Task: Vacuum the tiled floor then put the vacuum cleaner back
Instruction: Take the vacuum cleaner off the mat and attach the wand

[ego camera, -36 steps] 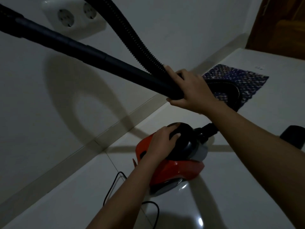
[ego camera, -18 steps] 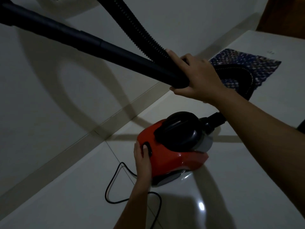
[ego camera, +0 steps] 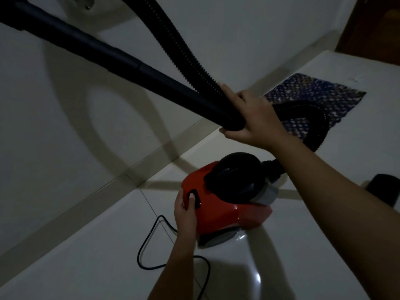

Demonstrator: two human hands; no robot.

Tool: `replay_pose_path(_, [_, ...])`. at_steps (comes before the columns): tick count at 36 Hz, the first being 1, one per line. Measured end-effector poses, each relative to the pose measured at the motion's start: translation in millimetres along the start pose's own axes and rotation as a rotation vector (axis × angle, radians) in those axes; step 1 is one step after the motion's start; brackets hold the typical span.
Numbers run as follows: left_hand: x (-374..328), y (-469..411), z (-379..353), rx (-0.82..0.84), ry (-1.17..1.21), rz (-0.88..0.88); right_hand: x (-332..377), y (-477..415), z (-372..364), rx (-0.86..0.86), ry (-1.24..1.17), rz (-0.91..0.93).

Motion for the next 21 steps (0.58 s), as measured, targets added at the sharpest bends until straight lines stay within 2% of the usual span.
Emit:
replay_pose_path(3, [-15, 4, 2, 0.045, -0.021, 0.052, 3, 1, 2, -0.003, -0.018, -0.004])
replay_pose_path(6, [-56, 16, 5, 0.005, -0.061, -0.039, 5, 1, 6, 0.002, -0.063, -0.006])
replay_pose_path(8, [-101, 34, 10, -0.083, -0.105, -0.229, 5, 1, 8, 0.018, -0.119, -0.014])
replay_pose_path(11, [-180, 79, 11, -0.118, -0.212, -0.651, 5, 1, 10, 0.038, -0.178, -0.014])
replay_pose_path(14, [-248, 121, 2, -0.097, -0.545, -1.217, 7, 3, 9, 0.056, -0.210, -0.006])
replay_pose_path(15, [-265, 128, -3, -0.090, -0.672, -1.358, 8, 4, 9, 0.061, -0.221, -0.001])
replay_pose_path(17, [-293, 131, -11, -0.048, -0.876, -1.457, 11, 6, 8, 0.069, -0.256, 0.023])
replay_pose_path(21, [-314, 121, -19, -0.003, -1.303, -1.483, 16, 11, 12, 0.059, -0.353, 0.074])
Point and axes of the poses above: each hand's wrist, its own y-axis away from the middle knuckle, its own z-axis out of the back of the hand, x = y × z, the point moved 6 cm from there along -y, towards the middle knuckle, and after that the axes turned 1 degree about x, right-handed, at the moved point
